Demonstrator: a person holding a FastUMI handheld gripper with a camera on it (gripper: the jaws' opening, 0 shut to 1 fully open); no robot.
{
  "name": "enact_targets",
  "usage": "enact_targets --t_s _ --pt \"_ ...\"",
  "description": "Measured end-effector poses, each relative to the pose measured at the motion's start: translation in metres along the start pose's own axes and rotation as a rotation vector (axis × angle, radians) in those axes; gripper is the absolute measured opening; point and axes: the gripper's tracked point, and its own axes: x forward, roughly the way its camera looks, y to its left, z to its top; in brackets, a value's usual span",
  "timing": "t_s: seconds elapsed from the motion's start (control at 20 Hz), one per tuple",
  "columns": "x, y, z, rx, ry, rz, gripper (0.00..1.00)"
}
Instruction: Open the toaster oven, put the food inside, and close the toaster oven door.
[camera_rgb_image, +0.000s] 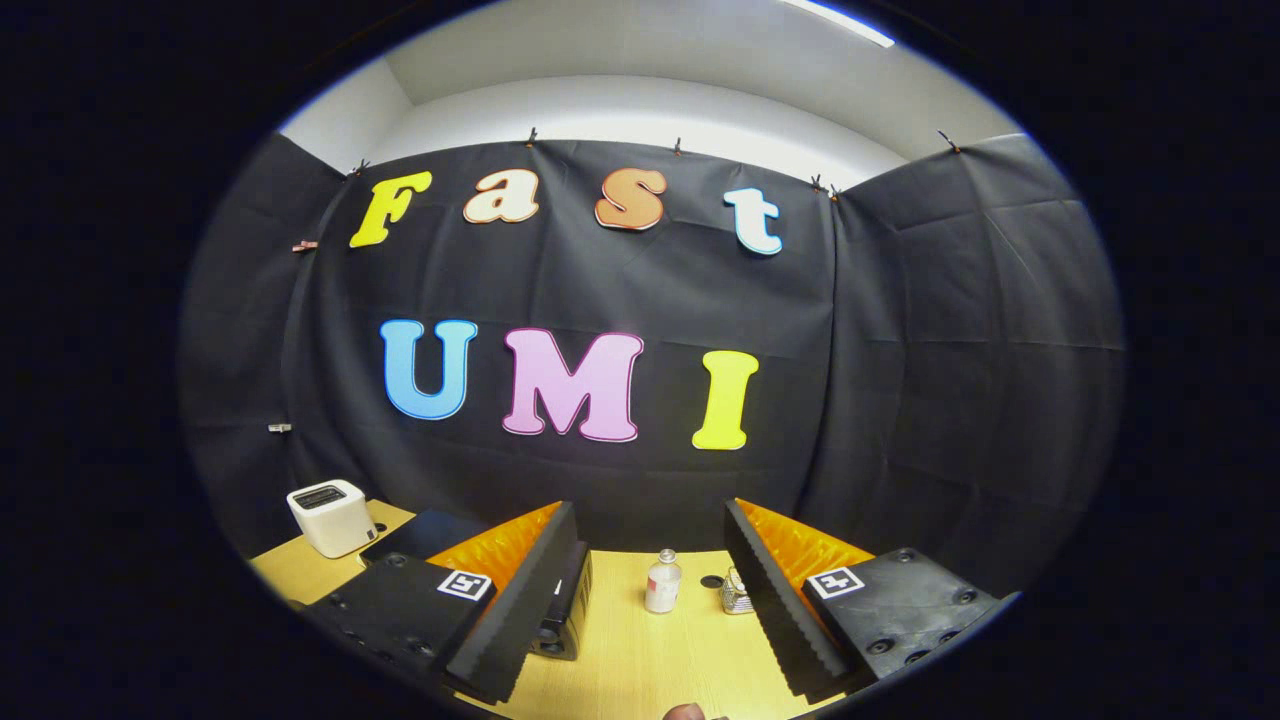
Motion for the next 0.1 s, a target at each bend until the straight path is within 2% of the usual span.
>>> enact_targets --t_s 0.1 --pt "0.0021 -0.0093 -0.0026 0.010 0.004 -0.004 0.98"
